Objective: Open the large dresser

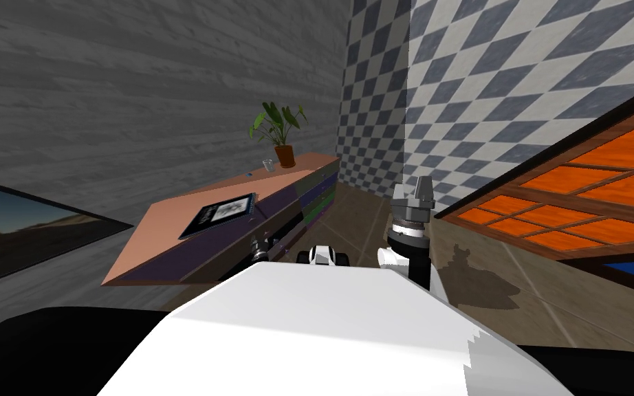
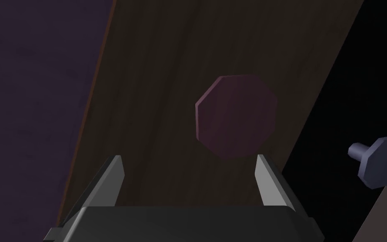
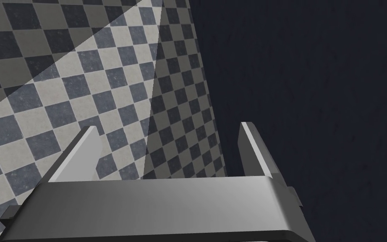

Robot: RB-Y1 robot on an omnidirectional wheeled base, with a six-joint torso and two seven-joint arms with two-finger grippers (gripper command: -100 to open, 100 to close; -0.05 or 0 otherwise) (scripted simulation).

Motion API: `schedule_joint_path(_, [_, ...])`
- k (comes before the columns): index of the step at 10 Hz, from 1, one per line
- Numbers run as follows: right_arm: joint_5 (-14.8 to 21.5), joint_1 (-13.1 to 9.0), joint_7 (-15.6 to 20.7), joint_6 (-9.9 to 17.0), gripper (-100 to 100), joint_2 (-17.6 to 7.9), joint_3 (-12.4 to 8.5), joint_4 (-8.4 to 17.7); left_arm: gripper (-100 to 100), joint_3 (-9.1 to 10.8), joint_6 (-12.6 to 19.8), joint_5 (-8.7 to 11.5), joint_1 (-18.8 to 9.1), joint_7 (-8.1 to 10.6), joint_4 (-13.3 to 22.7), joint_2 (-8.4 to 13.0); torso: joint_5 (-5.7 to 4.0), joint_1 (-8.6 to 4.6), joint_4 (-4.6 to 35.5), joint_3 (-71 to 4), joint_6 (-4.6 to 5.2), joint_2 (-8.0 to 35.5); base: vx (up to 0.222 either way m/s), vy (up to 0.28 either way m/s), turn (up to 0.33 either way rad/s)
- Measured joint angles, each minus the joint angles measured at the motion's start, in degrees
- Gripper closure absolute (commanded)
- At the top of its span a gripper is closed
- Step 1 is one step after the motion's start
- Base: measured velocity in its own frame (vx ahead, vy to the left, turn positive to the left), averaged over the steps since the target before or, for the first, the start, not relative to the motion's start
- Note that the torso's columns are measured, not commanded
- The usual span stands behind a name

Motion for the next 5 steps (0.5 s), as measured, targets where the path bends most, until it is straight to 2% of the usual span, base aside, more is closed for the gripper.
schedule_joint_path(2, [0.00, 0.00, 0.00, 0.00, 0, 0.00, 0.00, 0.00, -100, 0.08, 0.13, 0.08, -0.14, 0.01, -0.09, -2.27, -0.04, -0.01, 0.01, 0.01, -0.04, 0.03, 0.003, 0.001, -0.006])
schedule_joint_path(4, [0.00, 0.01, 0.00, 0.00, 0, -0.01, -0.01, 0.00, -100, 0.14, 0.11, 0.11, -0.21, 0.04, 0.25, -2.38, -0.05, 0.25, -0.01, -0.05, -0.17, -0.06, 0.064, 0.039, -0.001])
schedule_joint_path(5, [0.00, 0.01, 0.00, 0.00, 0, 0.00, 0.00, 0.00, 100, 0.15, 0.09, 0.11, -0.22, 0.04, 0.30, -2.38, -0.05, 0.13, -0.02, 0.00, -0.19, 0.09, 0.008, 0.001, -0.013])
